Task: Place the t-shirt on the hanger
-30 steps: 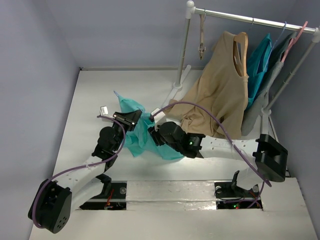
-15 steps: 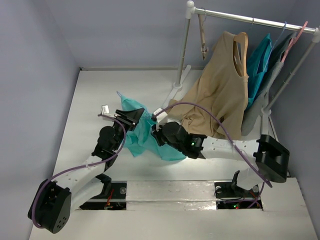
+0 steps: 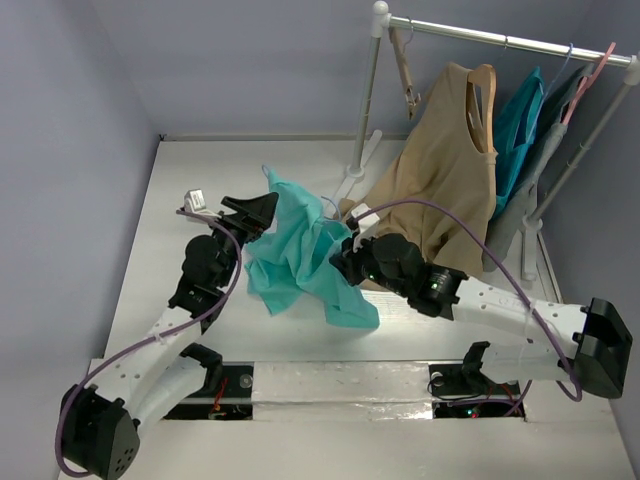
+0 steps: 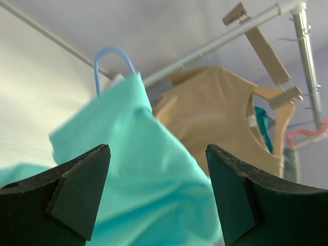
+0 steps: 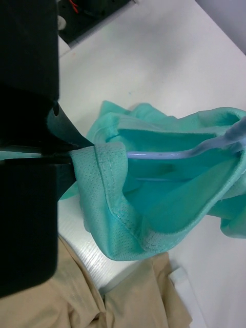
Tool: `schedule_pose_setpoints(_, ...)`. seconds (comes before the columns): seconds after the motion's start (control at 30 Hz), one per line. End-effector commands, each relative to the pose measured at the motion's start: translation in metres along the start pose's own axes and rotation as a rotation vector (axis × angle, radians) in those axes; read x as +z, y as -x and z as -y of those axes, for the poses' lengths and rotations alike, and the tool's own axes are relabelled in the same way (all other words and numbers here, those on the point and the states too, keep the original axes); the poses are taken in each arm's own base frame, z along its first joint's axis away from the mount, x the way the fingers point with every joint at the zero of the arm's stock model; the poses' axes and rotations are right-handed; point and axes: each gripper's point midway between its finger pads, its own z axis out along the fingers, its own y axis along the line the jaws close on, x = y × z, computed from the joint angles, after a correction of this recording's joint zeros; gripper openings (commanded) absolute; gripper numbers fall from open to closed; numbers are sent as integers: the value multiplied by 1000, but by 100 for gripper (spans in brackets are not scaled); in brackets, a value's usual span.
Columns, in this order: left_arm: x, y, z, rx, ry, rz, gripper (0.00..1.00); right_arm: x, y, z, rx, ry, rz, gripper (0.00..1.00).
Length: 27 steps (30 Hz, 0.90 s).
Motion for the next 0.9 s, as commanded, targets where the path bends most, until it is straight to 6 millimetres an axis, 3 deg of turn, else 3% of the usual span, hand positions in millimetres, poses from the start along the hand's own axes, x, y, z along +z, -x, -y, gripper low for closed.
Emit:
schedule_pose_setpoints(0.0, 12, 26, 11, 128, -3, 59, 72, -11, 8, -11, 5, 65, 5, 0)
schedule_pose_setpoints(0.03, 17, 25, 23, 141, -35, 36, 72, -13, 8, -12, 6, 74, 3, 0)
schedule_pose_setpoints(0.07, 24, 24, 15, 169, -12, 24, 71, -15, 10, -10, 11, 72, 7, 0)
schedule_pose_setpoints(0.27, 47, 35, 15, 254, -37, 34, 57, -21, 12, -10, 27, 87, 18, 0)
schedule_pose_setpoints(0.37, 52, 28, 15, 259, -49, -12, 49, -21, 7, -9, 27, 86, 9, 0)
schedule_pose_setpoints(0.57, 50, 18, 5, 225, -31, -40, 38, -23, 8, -6, 32, 83, 17, 0)
schedule_pose_setpoints(0.63, 50, 15, 10, 213, -64, -50, 35, -23, 8, -7, 32, 89, 17, 0)
schedule_pose_setpoints(0.87, 54, 11, 12, 183, -78, -68, 6, -22, 7, -3, 38, 80, 16, 0)
